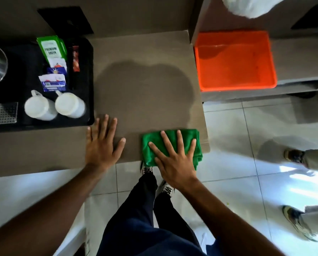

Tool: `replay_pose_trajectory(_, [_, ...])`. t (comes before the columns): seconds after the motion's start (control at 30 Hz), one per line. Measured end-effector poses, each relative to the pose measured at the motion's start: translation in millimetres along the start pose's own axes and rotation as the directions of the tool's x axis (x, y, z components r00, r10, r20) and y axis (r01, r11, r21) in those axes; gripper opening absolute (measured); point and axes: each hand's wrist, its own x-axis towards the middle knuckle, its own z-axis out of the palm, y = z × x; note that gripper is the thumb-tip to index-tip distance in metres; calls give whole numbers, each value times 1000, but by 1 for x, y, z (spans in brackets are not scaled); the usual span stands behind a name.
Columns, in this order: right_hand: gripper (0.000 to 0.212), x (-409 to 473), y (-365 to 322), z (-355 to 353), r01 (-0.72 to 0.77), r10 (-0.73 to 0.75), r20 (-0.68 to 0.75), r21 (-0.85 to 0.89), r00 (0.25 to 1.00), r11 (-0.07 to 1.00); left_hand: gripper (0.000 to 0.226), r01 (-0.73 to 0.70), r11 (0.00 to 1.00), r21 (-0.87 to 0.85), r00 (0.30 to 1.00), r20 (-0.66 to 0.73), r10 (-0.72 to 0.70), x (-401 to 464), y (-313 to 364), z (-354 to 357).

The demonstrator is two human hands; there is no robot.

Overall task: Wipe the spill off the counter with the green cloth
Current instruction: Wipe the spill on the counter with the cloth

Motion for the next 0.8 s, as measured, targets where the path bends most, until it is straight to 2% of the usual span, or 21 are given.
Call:
replay_pose_trajectory(0.2, [53, 21, -6, -9, -86, 84, 95, 12, 992, 996, 78, 4, 1000, 0, 1000, -7, -4, 2, -6, 6])
replay_pose_trajectory(0.33, [54, 110, -17, -30, -148, 147, 42, 18, 988, 989, 79, -6, 1000, -18, 1000, -26, 6, 4, -11, 15])
replay_pose_trajectory(0.47, [53, 249, -19, -58, -48, 48, -32, -14, 998, 999, 79, -18, 999, -52, 999, -30, 16, 4, -12, 18])
replay_pose_trajectory(0.6, [53, 338, 12, -91, 111, -104, 77, -95, 992, 989, 77, -24, 996, -82, 999, -40, 20, 2, -17, 20])
replay_pose_trajectory(0.67, [54, 338, 42, -99, 121, -110, 96, -114, 989, 986, 77, -24, 996, -87, 999, -43, 20, 3, -19, 21])
replay_pose_trajectory(0.8, [60, 239, 85, -87, -65, 75, 87, -112, 993, 992, 79, -13, 995, -99, 1000, -27, 11, 4, -17, 20])
